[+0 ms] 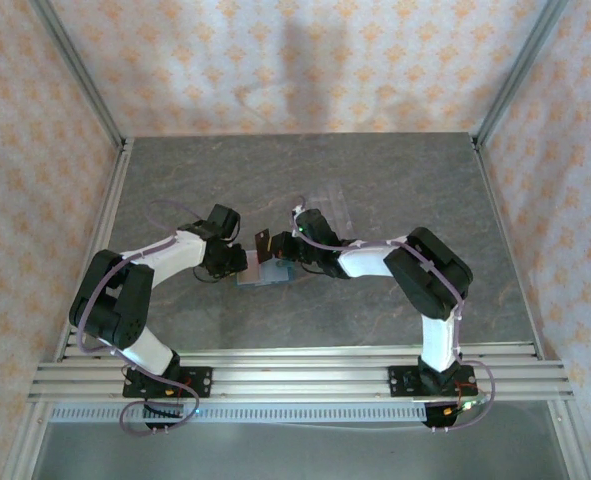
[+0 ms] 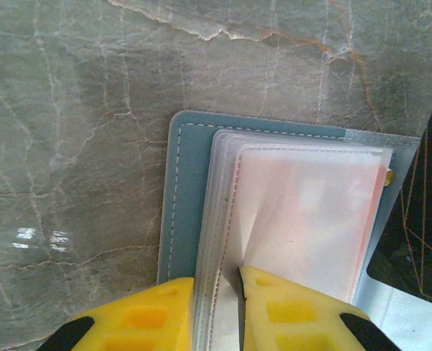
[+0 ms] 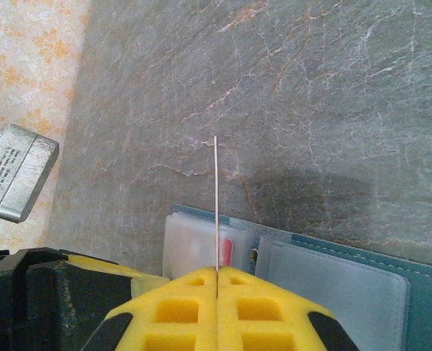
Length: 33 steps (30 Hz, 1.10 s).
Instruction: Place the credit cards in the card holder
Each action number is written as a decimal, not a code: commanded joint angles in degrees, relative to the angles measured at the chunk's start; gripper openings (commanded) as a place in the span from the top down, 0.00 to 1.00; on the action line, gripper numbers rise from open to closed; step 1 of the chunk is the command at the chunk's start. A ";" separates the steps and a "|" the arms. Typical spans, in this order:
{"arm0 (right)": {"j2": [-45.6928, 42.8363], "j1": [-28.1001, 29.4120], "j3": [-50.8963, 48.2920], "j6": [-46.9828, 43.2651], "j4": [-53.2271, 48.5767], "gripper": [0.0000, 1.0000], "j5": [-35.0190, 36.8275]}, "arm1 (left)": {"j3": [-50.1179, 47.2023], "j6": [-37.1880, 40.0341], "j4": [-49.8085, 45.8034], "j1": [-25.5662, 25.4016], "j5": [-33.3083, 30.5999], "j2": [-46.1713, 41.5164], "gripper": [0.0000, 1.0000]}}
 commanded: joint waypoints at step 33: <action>0.00 0.83 -1.64 3.64 5.26 1.00 0.94 | 0.21 -0.04 -2.79 -1.11 -1.84 1.69 0.79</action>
